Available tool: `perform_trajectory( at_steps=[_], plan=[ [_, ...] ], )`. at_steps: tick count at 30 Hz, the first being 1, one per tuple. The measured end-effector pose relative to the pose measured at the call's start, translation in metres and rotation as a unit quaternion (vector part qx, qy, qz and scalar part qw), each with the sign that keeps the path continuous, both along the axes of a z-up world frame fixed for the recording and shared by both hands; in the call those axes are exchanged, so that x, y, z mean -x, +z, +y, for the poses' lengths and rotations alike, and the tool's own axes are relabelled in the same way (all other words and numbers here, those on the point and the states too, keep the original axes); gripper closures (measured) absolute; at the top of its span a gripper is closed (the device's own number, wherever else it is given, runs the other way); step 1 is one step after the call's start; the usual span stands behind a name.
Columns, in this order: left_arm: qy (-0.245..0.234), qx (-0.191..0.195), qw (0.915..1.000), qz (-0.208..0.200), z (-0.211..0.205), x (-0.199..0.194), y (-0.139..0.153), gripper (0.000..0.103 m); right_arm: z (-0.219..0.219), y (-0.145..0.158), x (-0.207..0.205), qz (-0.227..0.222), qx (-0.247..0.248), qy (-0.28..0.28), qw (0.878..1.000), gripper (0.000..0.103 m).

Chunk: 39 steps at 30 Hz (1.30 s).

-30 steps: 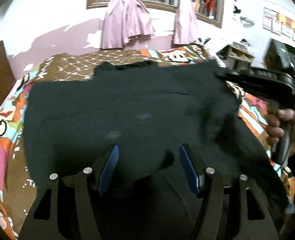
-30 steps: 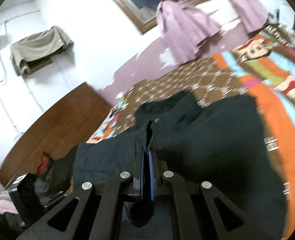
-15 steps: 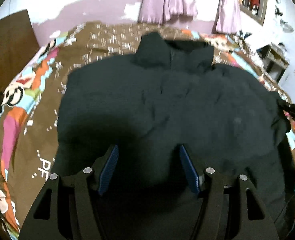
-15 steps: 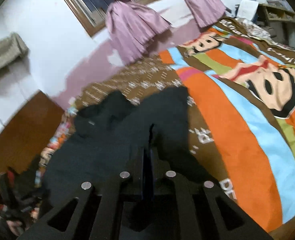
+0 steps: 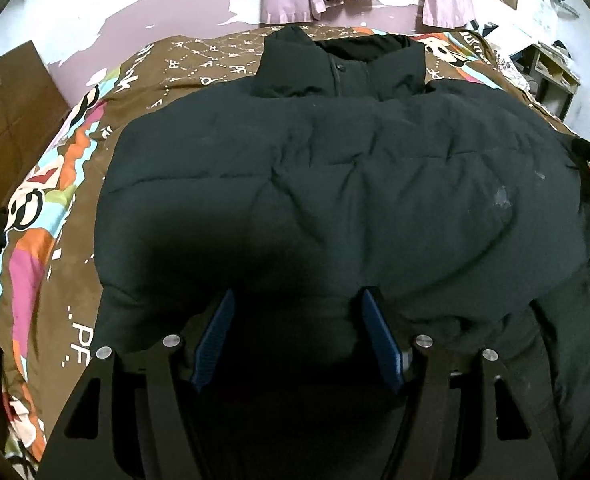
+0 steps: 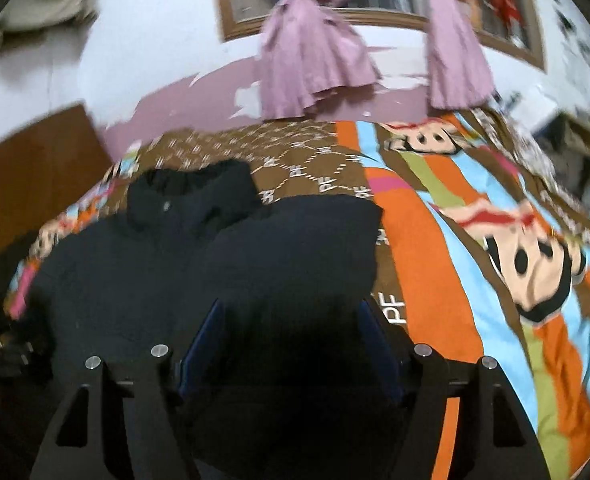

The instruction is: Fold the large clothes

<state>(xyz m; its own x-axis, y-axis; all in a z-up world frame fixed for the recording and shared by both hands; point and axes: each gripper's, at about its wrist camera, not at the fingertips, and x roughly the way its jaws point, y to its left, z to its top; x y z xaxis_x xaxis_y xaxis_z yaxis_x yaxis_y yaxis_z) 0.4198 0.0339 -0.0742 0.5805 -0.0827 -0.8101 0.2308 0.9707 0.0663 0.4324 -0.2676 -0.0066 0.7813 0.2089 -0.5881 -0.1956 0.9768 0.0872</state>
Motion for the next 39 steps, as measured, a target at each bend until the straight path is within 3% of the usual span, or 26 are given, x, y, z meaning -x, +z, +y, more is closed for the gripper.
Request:
perform_trajectory(
  at_steps=[4,7,13,16,20,23,26,30,35,39],
  plan=[
    [-0.001,-0.008,1.0000,0.000,-0.003,-0.002,-0.002,0.043,0.020,-0.019,-0.006,0.010,0.077,0.026,0.997,0.046],
    [-0.005,-0.011,0.9999,0.000,-0.004,-0.004,-0.003,0.042,0.022,-0.033,-0.020,0.026,0.098,0.033,0.994,0.050],
    [-0.021,0.004,0.9998,-0.001,0.002,-0.009,-0.001,0.041,0.021,-0.055,-0.038,0.051,0.093,0.040,0.994,0.049],
    [-0.032,0.044,0.9985,-0.004,0.016,-0.010,0.006,0.041,0.019,-0.053,-0.035,0.047,0.092,0.045,0.994,0.048],
    [-0.036,0.091,0.9946,-0.035,0.033,-0.020,0.033,0.041,0.005,-0.035,-0.034,0.053,0.050,0.065,0.995,0.045],
    [-0.001,0.091,0.9936,-0.068,0.038,-0.048,0.058,0.041,0.006,-0.008,-0.045,0.034,0.029,0.066,0.997,0.038],
    [0.046,0.093,0.9912,-0.082,0.039,-0.093,0.079,0.041,0.021,0.011,-0.070,0.026,0.027,0.069,0.997,0.038],
    [0.068,0.068,0.9900,-0.103,0.029,-0.148,0.093,0.041,0.045,0.023,-0.116,0.032,0.012,0.070,0.997,0.038],
    [0.072,0.086,0.9883,-0.103,0.018,-0.208,0.090,0.041,0.083,0.032,-0.177,0.029,0.033,0.069,0.997,0.038],
    [0.046,0.063,0.9941,-0.076,-0.003,-0.245,0.072,0.042,0.106,0.024,-0.213,0.040,0.074,0.082,0.993,0.038]
  ],
)
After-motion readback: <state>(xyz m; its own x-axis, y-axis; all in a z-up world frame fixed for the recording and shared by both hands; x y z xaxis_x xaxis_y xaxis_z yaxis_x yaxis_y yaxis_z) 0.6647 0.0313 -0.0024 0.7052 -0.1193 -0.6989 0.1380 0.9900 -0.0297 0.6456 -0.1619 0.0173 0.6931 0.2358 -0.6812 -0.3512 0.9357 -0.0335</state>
